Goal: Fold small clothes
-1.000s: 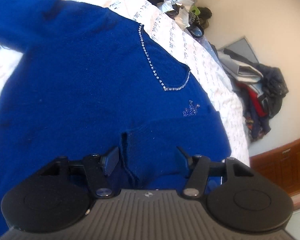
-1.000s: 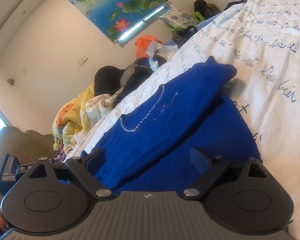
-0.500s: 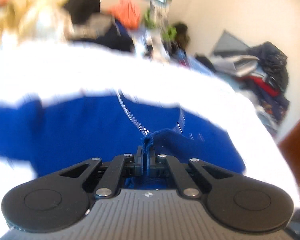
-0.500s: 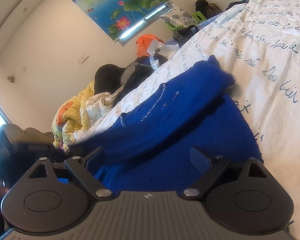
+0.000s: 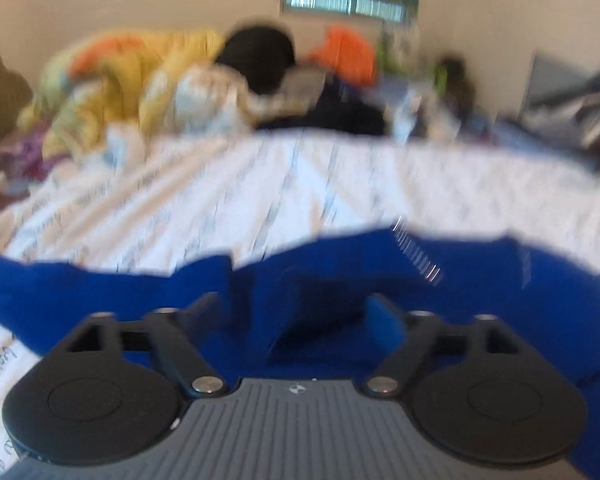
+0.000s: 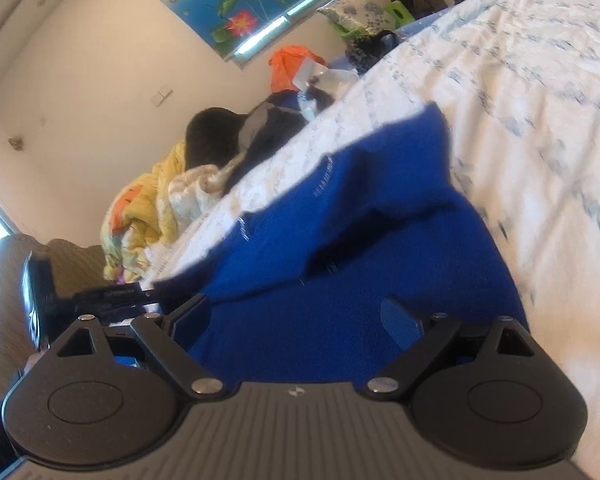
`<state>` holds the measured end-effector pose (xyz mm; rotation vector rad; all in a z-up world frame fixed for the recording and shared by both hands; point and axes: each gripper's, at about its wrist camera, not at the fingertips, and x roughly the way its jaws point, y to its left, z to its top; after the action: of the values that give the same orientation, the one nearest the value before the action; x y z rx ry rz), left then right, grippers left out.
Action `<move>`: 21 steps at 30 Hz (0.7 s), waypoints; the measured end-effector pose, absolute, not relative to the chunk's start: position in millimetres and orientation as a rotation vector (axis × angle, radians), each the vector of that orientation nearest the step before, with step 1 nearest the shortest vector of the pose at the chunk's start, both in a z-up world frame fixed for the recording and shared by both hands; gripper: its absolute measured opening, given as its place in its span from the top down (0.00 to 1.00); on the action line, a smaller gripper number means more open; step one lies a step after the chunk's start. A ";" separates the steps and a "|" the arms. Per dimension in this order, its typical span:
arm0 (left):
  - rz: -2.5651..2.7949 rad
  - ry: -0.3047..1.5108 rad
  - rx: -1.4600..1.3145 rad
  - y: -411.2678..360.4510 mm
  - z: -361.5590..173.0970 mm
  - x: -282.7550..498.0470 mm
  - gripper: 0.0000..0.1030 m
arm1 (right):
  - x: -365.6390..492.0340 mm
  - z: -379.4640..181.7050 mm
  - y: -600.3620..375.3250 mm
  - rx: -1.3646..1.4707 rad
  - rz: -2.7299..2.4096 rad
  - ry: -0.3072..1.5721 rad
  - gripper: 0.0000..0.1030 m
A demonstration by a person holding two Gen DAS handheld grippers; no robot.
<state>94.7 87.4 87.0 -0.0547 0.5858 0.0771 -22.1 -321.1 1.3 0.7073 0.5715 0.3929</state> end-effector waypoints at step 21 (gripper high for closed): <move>-0.020 0.642 -0.036 78.8 22.7 103.7 0.04 | 90.9 -7.1 -259.0 -0.029 0.268 0.680 0.04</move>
<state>103.7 78.8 22.7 -0.0364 0.6418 -0.0205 90.9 -259.0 -7.1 -0.0294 0.6801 0.2678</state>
